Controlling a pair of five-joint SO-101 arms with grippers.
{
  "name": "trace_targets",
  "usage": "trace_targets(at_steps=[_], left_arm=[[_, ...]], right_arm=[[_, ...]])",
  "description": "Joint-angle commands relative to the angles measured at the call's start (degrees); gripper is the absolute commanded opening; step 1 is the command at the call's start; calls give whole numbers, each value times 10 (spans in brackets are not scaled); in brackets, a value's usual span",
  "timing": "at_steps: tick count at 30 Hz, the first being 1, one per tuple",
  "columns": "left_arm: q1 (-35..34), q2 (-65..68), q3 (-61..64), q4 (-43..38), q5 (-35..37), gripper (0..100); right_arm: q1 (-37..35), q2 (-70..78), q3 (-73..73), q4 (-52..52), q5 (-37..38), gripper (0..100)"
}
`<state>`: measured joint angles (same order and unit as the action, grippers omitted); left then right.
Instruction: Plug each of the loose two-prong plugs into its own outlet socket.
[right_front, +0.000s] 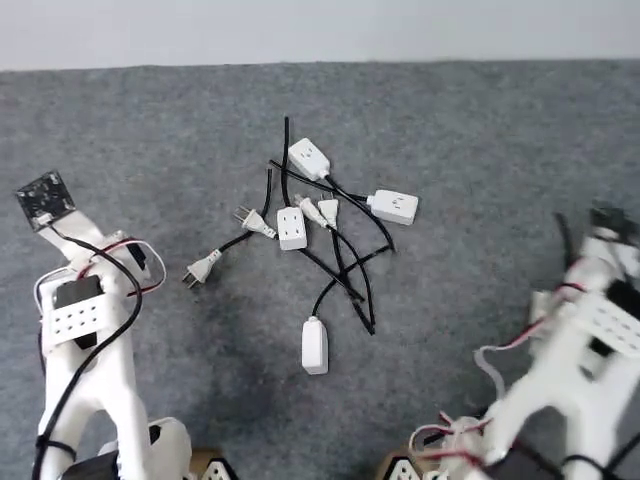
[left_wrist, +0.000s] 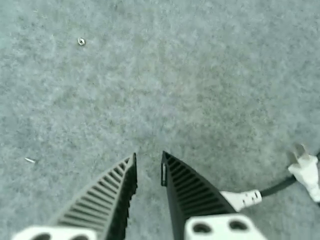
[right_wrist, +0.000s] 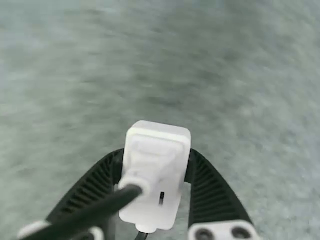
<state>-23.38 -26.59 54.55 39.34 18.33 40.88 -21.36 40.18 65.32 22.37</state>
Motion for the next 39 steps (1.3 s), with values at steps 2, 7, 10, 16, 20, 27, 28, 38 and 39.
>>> trace_targets(at_steps=[2,7,10,16,20,27,28,38,39], left_arm=[[31,-73,28,24,-43,85],[131,-221,138,26,-98,87],[190,-324,185,67,-98,89],[265,-433,217,135,-96,236],[316,-413,193,156,-96,258],[421,-297,101,213,-95,257],[438,-283,91,219,-92,257],[645,-260,90,186,-67,85],[647,-260,97,171,-67,42]], right_arm=[[97,99,-88,-34,15,8],[145,240,-205,-20,11,45],[150,298,-262,26,11,198],[152,283,-321,109,-10,249],[151,198,-301,155,-11,245],[142,-16,-135,175,-14,209],[131,-44,-98,167,-14,177],[-87,-161,267,-60,-48,18],[-87,-161,266,-60,-48,18]])
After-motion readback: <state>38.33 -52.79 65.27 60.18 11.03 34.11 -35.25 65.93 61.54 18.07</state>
